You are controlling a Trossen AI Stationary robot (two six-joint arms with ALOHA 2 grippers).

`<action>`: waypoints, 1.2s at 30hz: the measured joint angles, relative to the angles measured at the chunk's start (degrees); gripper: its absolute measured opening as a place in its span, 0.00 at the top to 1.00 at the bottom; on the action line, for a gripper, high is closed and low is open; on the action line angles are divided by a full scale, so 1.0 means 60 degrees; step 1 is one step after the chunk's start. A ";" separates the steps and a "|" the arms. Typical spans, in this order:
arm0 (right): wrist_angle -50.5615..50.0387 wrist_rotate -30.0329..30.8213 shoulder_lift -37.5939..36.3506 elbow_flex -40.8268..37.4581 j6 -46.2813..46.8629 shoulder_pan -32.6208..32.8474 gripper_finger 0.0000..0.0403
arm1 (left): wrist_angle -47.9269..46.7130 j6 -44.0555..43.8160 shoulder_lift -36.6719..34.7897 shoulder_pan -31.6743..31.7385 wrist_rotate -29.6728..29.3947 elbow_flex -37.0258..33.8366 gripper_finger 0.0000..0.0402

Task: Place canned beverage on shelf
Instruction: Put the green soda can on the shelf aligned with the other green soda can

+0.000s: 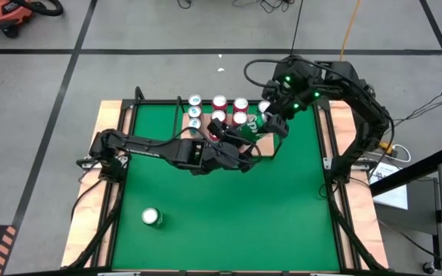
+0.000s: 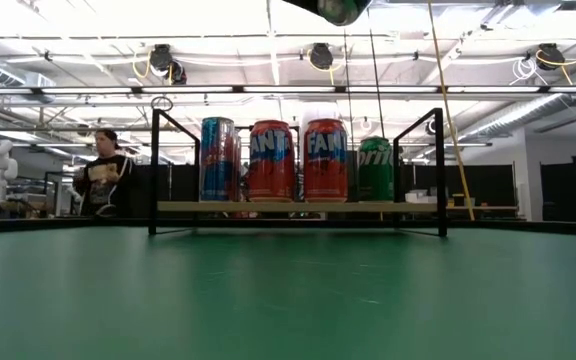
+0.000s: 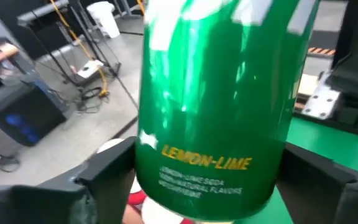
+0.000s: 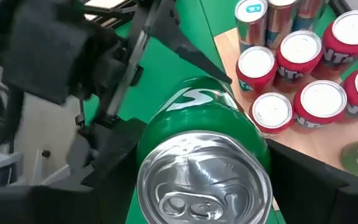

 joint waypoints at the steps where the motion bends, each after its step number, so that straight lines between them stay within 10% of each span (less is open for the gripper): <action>1: -0.0043 -0.0126 0.0005 0.0000 -0.0142 -0.0096 0.27 | -0.0023 -0.0151 -0.0032 -0.0011 0.0103 0.0003 0.15; 13: -0.0290 -0.0490 0.0039 0.0000 -0.1998 -0.1303 0.28 | -0.3595 -0.3403 -0.0952 -0.0073 0.0715 0.0022 0.02; 23: -0.0260 0.1239 0.0588 0.0000 -0.4913 -0.1539 0.28 | -0.5521 -0.4764 -0.1731 -0.0073 0.0917 0.0018 0.02; 36: -0.0239 0.1297 0.0388 -0.2109 -0.4694 -0.1977 0.27 | -0.6141 -0.5902 -0.1837 -0.0264 0.1204 0.0011 0.02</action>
